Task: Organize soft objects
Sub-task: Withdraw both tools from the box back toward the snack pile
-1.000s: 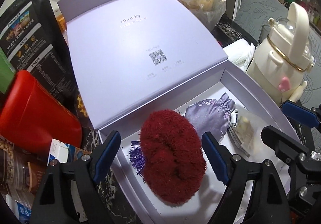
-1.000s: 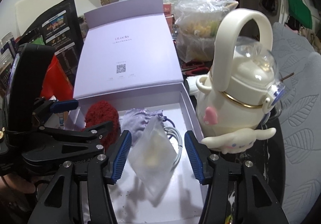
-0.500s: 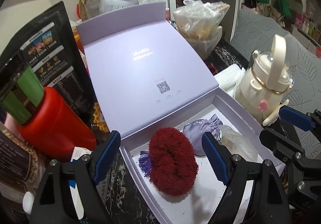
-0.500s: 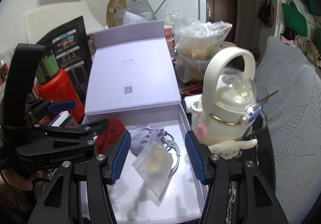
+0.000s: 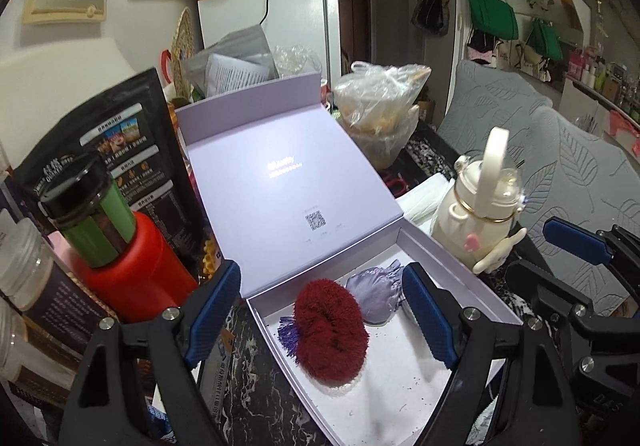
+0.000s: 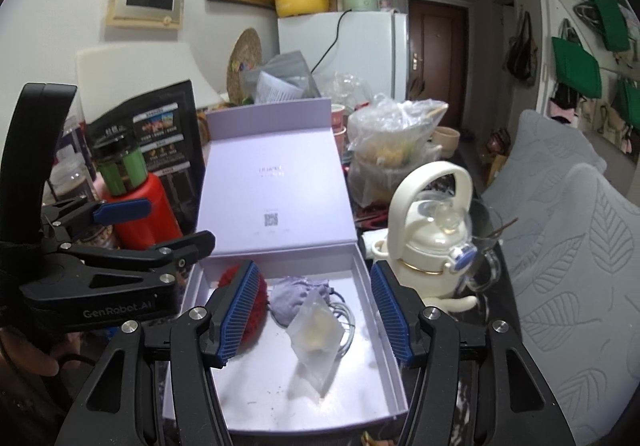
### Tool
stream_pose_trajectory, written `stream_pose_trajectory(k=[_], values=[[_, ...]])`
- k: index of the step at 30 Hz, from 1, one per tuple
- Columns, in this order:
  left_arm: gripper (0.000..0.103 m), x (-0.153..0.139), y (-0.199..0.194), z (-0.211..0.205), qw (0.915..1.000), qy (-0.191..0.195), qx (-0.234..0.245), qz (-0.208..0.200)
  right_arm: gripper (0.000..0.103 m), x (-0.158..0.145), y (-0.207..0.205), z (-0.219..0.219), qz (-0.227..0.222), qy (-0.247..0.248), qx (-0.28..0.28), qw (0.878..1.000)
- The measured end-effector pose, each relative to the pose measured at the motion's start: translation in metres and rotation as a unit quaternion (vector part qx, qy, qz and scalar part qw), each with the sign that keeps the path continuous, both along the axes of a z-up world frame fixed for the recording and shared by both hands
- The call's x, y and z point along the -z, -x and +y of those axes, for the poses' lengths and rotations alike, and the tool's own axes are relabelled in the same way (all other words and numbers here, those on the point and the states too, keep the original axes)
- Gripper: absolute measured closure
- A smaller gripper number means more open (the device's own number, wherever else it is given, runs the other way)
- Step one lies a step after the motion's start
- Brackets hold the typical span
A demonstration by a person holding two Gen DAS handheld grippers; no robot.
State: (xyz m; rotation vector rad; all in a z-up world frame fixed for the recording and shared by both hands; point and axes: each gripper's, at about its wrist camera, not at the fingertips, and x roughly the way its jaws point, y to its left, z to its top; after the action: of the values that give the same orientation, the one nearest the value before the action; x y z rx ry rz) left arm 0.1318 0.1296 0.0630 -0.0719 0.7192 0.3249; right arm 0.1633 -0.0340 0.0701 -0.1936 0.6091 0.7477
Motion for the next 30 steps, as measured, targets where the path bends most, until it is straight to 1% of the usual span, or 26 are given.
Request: stream_pose_trajectory(k=[5,8,11,14,19,25,30], values=[[0.02,-0.021,0.018,-0.015,0.9993,-0.007,0.008,-0.035,0.043,-0.015,0.015,-0.018,-0.016,-0.009,0.008,1.0],[0.02,-0.028,0.032,-0.021,0.9988,0.003,0.015,-0.046,0.042,-0.024,0.025,-0.028,-0.025,-0.009,0.016,1.0],[0.02,-0.028,0.044,-0.028,0.9988,0.005,0.022,-0.044,0.04,-0.032,0.037,-0.038,-0.034,-0.013,0.022,0.999],[0.02,-0.028,0.057,-0.035,0.9987,0.009,0.026,-0.042,0.039,-0.038,0.05,-0.047,-0.04,-0.014,0.025,0.999],[0.02,-0.027,0.078,-0.047,0.9979,0.021,0.043,-0.043,0.036,-0.043,0.072,-0.058,-0.046,-0.017,0.03,0.998],[0.02,-0.021,0.101,-0.066,0.9974,0.015,0.061,-0.036,0.034,-0.037,0.099,-0.075,-0.038,-0.023,0.043,0.998],[0.02,-0.015,0.123,-0.079,0.9955,0.028,0.081,-0.039,0.034,-0.03,0.119,-0.091,-0.029,-0.024,0.055,0.998]])
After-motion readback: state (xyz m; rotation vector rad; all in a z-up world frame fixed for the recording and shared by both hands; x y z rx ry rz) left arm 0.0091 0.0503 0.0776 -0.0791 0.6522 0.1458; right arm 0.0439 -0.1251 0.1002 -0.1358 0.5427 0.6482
